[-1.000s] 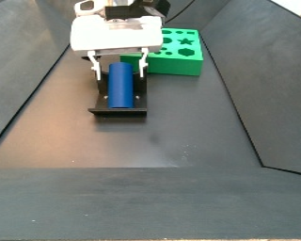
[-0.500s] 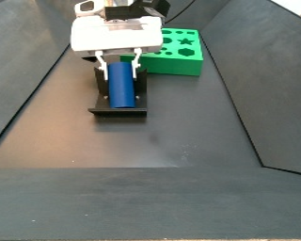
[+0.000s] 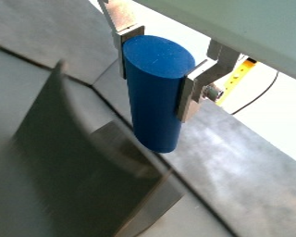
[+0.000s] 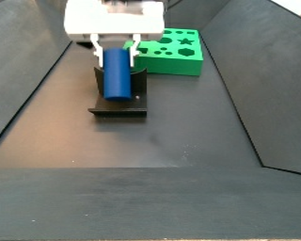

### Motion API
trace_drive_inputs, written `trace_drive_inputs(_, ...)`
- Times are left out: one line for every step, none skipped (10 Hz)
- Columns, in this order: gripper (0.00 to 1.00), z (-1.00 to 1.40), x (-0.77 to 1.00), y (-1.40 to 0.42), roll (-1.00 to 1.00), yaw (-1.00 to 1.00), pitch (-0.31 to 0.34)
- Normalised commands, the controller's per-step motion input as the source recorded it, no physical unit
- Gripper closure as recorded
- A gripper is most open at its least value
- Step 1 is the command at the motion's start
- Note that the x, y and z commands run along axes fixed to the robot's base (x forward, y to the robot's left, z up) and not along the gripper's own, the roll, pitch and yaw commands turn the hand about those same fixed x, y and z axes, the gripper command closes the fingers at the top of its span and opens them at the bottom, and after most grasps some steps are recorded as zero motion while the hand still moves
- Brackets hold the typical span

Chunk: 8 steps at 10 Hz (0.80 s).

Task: Pick up the oval object. Move up. Place the oval object on the fixture. Regrasp the oval object. Move to above the board. Insert the oval object.
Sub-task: Move to above the board.

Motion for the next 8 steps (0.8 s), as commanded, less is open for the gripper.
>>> trace_drive_inputs(1.0, 1.0, -0.09, 0.16, -0.14, -0.27, -0.074)
trace_drive_inputs(1.0, 1.0, -0.09, 0.15, -0.13, -0.25, -0.009)
trace_drive_inputs(1.0, 1.0, -0.09, 0.14, -0.13, -0.22, 0.044)
trace_drive_inputs(1.0, 1.0, -0.09, 0.13, -0.13, -0.17, 0.086)
trace_drive_inputs(1.0, 1.0, -0.1, 0.12, -0.13, -0.13, 0.105)
trace_drive_inputs(1.0, 1.0, -0.1, 0.11, -0.13, -0.1, 0.107)
trace_drive_inputs(1.0, 1.0, -0.1, 0.1, -0.12, -0.05, 0.101)
trace_drive_inputs(1.0, 0.83, -0.09, 0.08, -0.11, -0.01, 0.093)
